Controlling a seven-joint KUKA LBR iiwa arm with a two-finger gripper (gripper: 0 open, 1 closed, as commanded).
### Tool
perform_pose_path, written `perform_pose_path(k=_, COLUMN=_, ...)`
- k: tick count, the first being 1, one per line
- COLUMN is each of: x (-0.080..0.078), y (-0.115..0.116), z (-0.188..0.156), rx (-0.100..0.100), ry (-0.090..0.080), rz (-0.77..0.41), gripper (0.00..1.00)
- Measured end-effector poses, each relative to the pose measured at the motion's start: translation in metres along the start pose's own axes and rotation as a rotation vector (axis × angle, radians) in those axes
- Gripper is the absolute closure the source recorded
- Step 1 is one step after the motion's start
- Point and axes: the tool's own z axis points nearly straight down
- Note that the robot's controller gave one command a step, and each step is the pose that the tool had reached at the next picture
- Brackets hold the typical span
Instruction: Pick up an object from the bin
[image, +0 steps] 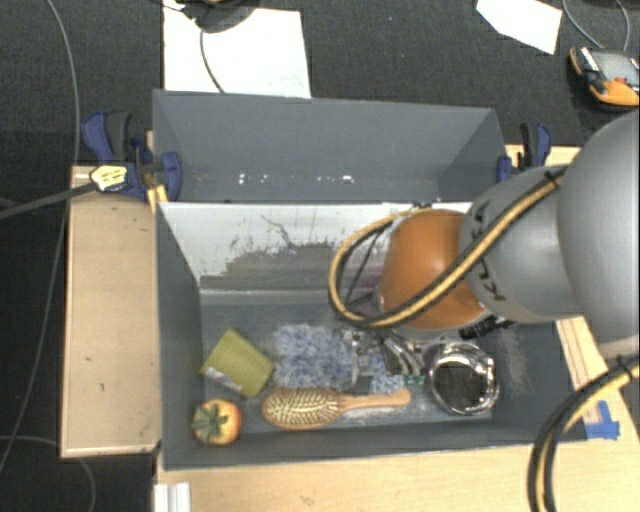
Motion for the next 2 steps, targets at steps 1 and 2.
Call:
perform_pose_path(k=1, x=0.001, y=0.000, z=-0.027, rx=0.000, ry=0.002, rz=0.000, gripper=1.00)
perform_pose_path(k=2, x=0.000, y=0.000, z=-0.044, rx=0.000, ry=0.000, rz=0.000, gripper=1.00)
